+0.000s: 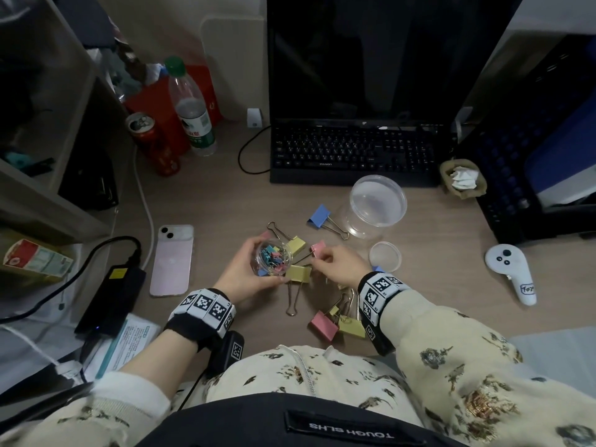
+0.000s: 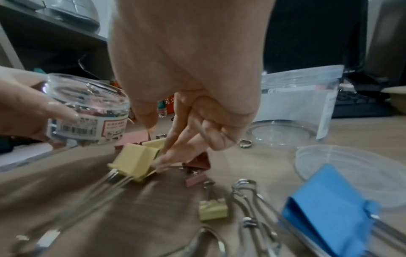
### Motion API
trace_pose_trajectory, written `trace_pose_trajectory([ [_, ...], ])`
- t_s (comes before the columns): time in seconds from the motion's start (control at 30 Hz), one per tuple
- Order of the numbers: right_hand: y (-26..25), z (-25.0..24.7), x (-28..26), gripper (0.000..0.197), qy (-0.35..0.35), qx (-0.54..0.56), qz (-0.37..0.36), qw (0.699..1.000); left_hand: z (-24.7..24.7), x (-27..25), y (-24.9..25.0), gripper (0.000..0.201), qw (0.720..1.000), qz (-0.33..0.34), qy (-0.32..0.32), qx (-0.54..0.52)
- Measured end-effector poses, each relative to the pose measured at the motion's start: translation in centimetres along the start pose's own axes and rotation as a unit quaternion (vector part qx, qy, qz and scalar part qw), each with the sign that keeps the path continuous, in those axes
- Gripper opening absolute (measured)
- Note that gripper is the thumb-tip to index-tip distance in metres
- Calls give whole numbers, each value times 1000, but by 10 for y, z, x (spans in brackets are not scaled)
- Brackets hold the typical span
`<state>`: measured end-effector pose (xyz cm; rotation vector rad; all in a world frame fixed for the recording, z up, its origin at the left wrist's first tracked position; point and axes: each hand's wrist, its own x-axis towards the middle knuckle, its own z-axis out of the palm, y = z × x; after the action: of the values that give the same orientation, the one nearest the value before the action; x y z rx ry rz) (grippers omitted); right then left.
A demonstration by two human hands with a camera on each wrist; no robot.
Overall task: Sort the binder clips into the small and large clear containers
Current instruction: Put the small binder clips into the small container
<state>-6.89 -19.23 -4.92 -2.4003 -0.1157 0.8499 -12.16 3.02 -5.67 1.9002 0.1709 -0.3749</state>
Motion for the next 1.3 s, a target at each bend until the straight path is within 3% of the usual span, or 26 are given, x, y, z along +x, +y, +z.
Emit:
trace_pose_trajectory([
  [0.07, 10, -8, -1, 36, 52, 15, 27, 998, 0, 0, 0, 83, 1000, -6, 0, -2],
  [0.17, 30, -25, -3, 20, 113, -28, 52, 992, 1, 1, -1, 89, 1000, -9, -5, -8],
  [0.23, 41, -33, -5, 9, 115, -73, 43, 990, 2, 1, 0, 89, 1000, -12, -6, -10],
  [0.3, 46, -35, -6, 11, 80, -74, 23, 994, 3, 1, 1, 88, 1000, -13, -8, -10],
  [0.47, 46, -20, -5, 81, -61, -131, 18, 989, 5, 3, 3, 91, 1000, -16, -15, -13],
  [0.53, 45, -13, -6, 88, -81, -163, 5, 983, 5, 2, 4, 90, 1000, -16, -12, -11],
  [0.63, 42, -6, -7, 77, -55, -210, -15, 976, 4, 0, 3, 90, 1000, -13, -8, -13],
  [0.83, 36, -1, -4, 62, -12, -204, -35, 978, 3, -2, 2, 89, 1000, -12, -2, -20],
  [1.0, 34, 2, -1, 48, -9, -178, -24, 984, 2, -3, 1, 85, 999, -11, 7, -32],
  [1.2, 35, 2, 0, 17, -4, -174, -26, 984, 1, -3, 0, 83, 999, -9, 5, -31],
  [1.3, 36, 1, 1, 13, 2, -136, -13, 991, 2, -3, 0, 85, 1000, -11, 5, -25],
])
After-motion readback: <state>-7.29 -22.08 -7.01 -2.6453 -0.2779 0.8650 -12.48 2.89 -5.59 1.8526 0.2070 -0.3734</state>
